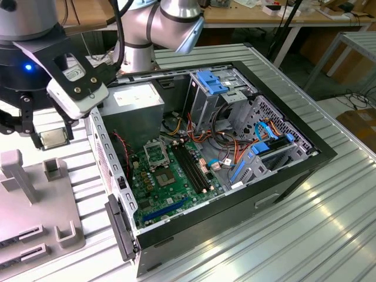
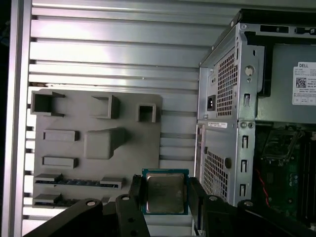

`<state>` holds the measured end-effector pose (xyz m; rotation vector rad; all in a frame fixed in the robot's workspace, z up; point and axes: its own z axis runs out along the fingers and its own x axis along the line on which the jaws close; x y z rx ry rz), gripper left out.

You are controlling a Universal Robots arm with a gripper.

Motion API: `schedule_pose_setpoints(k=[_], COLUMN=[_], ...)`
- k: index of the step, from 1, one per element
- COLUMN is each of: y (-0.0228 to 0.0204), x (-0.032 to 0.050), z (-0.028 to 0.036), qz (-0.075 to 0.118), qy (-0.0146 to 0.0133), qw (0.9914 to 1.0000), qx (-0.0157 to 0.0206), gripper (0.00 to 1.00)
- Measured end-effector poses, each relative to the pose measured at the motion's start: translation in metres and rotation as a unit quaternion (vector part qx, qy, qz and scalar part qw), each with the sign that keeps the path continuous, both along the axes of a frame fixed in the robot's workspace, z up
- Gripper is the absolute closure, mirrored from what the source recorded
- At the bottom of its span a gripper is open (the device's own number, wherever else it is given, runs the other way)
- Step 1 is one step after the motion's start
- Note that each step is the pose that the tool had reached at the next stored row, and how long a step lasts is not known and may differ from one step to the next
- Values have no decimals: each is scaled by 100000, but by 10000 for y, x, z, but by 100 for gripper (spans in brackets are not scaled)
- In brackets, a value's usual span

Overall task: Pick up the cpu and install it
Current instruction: 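Pick up the cpu and move it towards the insertion slot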

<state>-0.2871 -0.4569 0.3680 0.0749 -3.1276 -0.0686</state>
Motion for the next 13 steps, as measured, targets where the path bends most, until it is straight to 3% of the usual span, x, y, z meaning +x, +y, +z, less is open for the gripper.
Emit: schedule_pose_setpoints(k=[13], y=[0], x=[334], z=[1], qz=[-3], qy=[5], qw=[100000], qx=[-4], gripper=[53])
